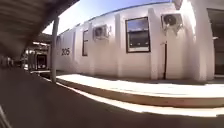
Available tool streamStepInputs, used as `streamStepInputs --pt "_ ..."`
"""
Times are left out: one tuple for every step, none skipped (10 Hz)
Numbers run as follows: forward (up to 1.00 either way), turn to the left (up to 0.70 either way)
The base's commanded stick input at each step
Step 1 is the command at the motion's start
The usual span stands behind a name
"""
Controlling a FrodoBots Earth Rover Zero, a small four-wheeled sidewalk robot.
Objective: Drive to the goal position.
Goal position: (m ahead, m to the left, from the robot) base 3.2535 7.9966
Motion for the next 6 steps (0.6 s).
streamStepInputs --pt "0.0 0.7" --pt "0.0 0.7" --pt "0.0 0.7" --pt "0.0 0.7" --pt "0.0 0.7" --pt "0.0 0.7"
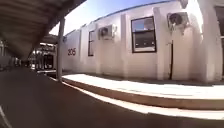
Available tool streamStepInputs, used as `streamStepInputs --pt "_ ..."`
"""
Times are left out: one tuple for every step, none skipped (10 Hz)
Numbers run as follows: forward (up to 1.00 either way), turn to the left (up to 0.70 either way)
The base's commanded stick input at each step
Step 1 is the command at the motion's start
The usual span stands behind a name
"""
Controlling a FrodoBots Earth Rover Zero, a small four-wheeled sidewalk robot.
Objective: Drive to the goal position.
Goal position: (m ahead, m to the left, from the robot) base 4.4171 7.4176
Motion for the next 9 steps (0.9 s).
streamStepInputs --pt "0.0 0.7" --pt "0.0 0.7" --pt "0.0 0.7" --pt "0.0 0.7" --pt "0.0 0.7" --pt "0.0 0.7" --pt "0.0 0.7" --pt "0.0 0.7" --pt "0.0 0.7"
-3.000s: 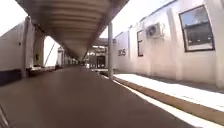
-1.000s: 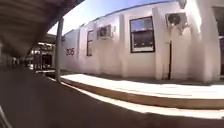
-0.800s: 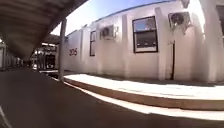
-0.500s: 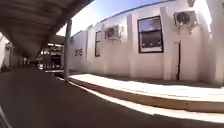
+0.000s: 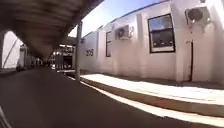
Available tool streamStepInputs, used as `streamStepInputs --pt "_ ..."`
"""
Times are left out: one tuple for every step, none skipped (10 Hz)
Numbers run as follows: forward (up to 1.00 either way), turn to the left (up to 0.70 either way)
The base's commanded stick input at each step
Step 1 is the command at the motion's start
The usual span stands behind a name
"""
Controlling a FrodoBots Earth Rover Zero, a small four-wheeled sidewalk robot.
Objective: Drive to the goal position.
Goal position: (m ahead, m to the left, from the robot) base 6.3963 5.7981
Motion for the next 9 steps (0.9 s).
streamStepInputs --pt "0.0 0.7" --pt "0.0 0.7" --pt "0.0 0.7" --pt "0.0 0.7" --pt "0.0 0.7" --pt "0.0 0.7" --pt "0.0 0.7" --pt "0.0 0.7" --pt "0.0 0.7"
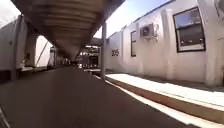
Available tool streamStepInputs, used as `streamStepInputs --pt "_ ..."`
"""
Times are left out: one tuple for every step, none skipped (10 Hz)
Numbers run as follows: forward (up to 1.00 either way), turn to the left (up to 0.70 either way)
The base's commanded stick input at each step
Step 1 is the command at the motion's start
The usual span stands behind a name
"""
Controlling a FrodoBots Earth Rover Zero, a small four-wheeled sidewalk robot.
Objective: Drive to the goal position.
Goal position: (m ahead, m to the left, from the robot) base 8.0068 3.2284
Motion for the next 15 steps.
streamStepInputs --pt "0.0 0.7" --pt "0.0 0.7" --pt "0.0 0.7" --pt "0.0 0.7" --pt "0.0 0.7" --pt "0.0 0.7" --pt "0.0 0.7" --pt "0.0 0.7" --pt "0.12 0.58" --pt "0.28 0.42" --pt "0.45 0.25" --pt "0.62 0.08" --pt "0.7 0.0" --pt "0.7 0.0" --pt "0.7 0.0"
